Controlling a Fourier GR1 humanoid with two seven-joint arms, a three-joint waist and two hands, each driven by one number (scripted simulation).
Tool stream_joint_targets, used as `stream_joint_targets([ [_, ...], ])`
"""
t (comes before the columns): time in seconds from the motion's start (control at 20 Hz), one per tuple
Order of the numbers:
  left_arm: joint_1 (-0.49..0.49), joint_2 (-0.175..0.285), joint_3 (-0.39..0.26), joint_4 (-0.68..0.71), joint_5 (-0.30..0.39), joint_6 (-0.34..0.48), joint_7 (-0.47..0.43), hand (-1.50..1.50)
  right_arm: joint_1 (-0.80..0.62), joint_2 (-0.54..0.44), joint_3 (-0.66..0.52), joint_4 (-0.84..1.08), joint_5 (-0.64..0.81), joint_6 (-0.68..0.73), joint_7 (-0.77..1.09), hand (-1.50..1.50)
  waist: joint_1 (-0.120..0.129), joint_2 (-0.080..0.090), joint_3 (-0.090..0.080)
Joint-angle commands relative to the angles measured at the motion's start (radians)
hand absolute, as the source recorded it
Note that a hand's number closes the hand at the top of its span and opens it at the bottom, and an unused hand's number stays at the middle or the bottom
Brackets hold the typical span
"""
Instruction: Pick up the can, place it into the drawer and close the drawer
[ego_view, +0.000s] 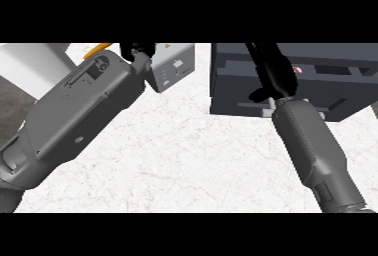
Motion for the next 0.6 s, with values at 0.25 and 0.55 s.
stream_joint_targets([
  [0.25,0.058,0.036,0.003,-0.088,-0.034,0.007,0.036,-1.50,-0.140,0.016,-0.069,0.277,0.023,-0.185,0.024,-1.50,0.011,0.022,0.015],
  [0.55,-0.009,0.087,0.025,-0.096,-0.045,-0.011,0.104,-1.50,-0.272,-0.046,-0.113,0.390,0.021,-0.216,0.014,-1.50,0.022,0.032,0.016],
])
